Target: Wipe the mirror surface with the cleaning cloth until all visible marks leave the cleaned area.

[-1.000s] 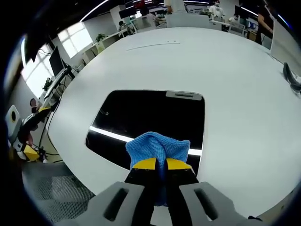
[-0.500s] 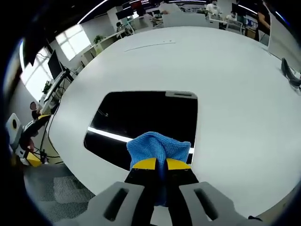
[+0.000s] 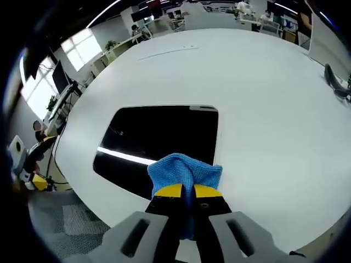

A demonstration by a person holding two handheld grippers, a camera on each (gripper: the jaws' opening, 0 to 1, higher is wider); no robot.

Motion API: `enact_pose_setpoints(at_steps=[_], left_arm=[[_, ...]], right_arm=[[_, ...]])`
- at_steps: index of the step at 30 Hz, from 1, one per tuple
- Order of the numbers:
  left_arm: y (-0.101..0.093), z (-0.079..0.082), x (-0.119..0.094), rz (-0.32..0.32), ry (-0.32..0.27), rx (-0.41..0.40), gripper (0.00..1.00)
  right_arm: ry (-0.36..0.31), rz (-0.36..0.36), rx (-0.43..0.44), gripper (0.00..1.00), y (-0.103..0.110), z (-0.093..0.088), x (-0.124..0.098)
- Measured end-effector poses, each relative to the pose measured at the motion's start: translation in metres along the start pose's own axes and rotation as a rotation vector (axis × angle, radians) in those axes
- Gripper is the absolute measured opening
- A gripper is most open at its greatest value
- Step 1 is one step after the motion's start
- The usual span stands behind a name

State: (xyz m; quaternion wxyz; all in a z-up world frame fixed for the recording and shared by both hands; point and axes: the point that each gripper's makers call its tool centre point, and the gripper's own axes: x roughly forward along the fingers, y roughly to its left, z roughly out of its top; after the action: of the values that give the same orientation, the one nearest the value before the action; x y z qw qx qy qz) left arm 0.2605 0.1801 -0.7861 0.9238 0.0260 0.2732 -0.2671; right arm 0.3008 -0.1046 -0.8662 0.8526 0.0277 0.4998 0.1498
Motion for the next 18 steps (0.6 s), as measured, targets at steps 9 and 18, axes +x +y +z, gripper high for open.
enact_pose_setpoints(at_steps=[9, 18], left_arm=[[0.003, 0.006, 0.005, -0.002, -0.007, 0.002, 0.99], [0.001, 0.008, 0.011, -0.008, -0.003, 0.000, 0.99]], right_arm=[[0.013, -0.014, 0.003, 0.00, -0.003, 0.000, -0.001], [0.006, -0.028, 0.010, 0.00, -0.007, 0.009, 0.004]])
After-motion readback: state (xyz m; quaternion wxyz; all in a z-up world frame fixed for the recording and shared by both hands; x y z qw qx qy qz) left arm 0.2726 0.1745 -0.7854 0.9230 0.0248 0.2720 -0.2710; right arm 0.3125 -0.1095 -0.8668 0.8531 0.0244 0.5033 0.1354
